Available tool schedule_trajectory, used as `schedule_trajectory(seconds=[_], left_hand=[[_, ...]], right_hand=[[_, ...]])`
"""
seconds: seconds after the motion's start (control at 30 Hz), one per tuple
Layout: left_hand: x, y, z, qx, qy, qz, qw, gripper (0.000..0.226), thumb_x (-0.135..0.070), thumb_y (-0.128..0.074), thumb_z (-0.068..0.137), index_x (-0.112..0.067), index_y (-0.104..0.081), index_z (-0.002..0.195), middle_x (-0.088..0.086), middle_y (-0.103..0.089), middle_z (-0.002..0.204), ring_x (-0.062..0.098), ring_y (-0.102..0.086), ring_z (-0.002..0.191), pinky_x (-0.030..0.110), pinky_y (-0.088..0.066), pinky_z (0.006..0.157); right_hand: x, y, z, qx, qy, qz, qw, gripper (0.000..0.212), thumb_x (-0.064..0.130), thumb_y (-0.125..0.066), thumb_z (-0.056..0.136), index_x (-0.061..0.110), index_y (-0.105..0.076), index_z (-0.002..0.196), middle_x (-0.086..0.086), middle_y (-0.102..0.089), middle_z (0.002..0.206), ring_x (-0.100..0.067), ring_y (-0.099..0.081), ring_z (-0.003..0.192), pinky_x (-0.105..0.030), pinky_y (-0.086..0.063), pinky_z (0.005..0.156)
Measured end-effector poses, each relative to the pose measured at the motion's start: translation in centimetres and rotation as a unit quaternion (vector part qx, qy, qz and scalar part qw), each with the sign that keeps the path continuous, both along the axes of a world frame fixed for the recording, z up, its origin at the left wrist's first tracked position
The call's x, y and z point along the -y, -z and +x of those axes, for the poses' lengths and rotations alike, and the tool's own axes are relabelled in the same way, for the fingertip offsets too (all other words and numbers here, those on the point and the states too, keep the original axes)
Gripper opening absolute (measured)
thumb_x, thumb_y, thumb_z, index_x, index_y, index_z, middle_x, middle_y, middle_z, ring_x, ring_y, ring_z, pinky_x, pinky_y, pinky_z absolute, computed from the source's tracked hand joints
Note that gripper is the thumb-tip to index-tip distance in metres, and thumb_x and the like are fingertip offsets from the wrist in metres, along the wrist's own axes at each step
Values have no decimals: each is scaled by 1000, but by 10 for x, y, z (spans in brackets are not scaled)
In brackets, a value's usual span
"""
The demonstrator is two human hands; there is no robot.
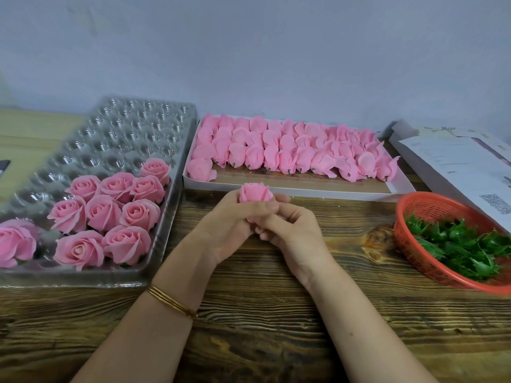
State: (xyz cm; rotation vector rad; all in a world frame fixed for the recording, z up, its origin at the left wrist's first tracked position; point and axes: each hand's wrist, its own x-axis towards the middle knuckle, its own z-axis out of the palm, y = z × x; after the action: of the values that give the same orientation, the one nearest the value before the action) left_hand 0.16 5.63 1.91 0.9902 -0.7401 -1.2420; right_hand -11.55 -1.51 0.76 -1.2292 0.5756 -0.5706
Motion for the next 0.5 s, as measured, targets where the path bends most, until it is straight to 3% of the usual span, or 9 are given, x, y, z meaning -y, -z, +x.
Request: schedule_trajectory(seconds=[0.13, 0.23, 0.33, 0.4, 0.5], left_hand=[[-4, 0, 6, -42, 51, -29, 997, 24, -14, -69, 66, -5, -68, 88, 17, -65, 117, 16, -54, 76, 34, -36, 68], [-3, 2, 4, -2, 33, -17, 999, 14, -15, -71, 72, -13, -75, 85, 13, -70, 116, 34, -49, 98, 47, -35, 85], [0, 5, 1, 25, 2, 9, 1000, 14, -21, -73, 83, -14, -80, 92, 12, -72, 111, 36, -52, 110, 53, -31, 96], [2, 5, -1, 26, -23, 26, 999, 19, -26, -71, 84, -11, -79, 93, 12, -74, 107, 25, -65, 104, 45, -44, 96], [4, 3, -5, 33, -63, 43, 997, 31, -29, -71, 77, -5, -75, 96, 11, -74, 99, 19, -70, 94, 29, -58, 83]], right_hand=[[2, -5, 0, 28, -51, 111, 992, 8, 8, -72, 71, 2, -71, 76, -8, -61, 65, -12, -54, 59, -17, -49, 56], [4, -6, -1, 39, -88, 153, 984, 12, 7, -69, 73, 2, -73, 84, -8, -64, 70, -11, -58, 61, -18, -52, 58], [4, -6, -1, 39, -99, 170, 980, 16, 6, -67, 74, 2, -71, 88, -7, -65, 71, -11, -59, 63, -19, -52, 59], [4, -5, -1, 45, -98, 168, 980, 9, 3, -66, 76, 4, -71, 83, -6, -65, 69, -12, -59, 63, -19, -52, 59], [0, -3, 1, 47, -84, 149, 984, 14, -9, -66, 76, 4, -70, 82, -7, -63, 68, -12, -62, 63, -20, -54, 61]])
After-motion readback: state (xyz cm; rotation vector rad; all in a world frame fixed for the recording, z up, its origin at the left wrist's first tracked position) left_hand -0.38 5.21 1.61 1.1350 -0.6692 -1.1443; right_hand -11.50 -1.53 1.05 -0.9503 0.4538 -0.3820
